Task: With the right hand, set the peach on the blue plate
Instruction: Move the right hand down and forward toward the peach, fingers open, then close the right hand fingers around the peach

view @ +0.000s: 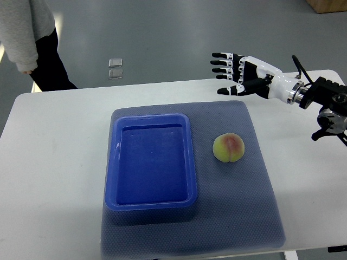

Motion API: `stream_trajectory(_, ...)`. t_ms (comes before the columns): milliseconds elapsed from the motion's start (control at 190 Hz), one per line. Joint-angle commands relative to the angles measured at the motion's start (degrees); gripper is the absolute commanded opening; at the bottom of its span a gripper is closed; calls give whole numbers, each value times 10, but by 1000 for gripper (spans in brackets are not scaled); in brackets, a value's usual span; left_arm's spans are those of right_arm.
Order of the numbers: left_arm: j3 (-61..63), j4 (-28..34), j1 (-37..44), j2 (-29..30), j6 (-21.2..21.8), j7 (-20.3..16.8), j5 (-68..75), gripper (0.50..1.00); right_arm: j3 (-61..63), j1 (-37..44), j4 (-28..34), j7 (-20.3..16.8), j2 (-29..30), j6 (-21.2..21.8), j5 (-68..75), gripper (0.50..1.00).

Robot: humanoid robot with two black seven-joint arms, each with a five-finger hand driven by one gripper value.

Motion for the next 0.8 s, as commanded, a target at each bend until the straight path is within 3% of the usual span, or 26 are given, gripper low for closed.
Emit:
stream_trajectory(0, 1, 1, 0, 0, -1, 0, 0, 1000, -51, 44, 35, -20, -58, 47, -121, 930)
stream_trajectory(32, 1, 1, 0, 0, -1, 0, 0, 1000, -51, 44, 35, -20, -58, 47, -121, 930)
stream_trajectory(37, 1, 1, 0, 0, 0, 0, 0, 1000, -94, 88, 53, -32, -99, 73, -168, 930)
stream_trajectory(89, 1, 2, 0, 0, 0, 0, -1, 1000, -139, 138, 74, -53, -136, 73, -178, 930)
stream_trajectory(174, 1, 2, 0, 0, -1, 0, -1, 1000, -157, 163, 86, -72, -151, 73, -177, 930)
stream_trajectory(179, 1, 1, 0, 0, -1, 1, 0, 1000, -177, 193, 106, -109, -176, 73, -176, 930)
stream_trajectory(189, 1, 1, 0, 0, -1, 0, 0, 1000, -181, 197, 113, -118, -180, 73, -176, 930)
stream_trajectory(294, 1, 0, 0, 0, -1, 1, 3, 1000, -185, 203, 150, -158, -195, 73, -175, 930)
stream_trajectory(662, 0, -4, 0, 0, -1, 0, 2, 1000, -183, 148, 156, -156, -164, 73, -154, 930)
stream_trajectory(794, 1, -4, 0, 0, -1, 0, 3, 1000, -185, 114, 151, -152, -133, 39, -160, 928)
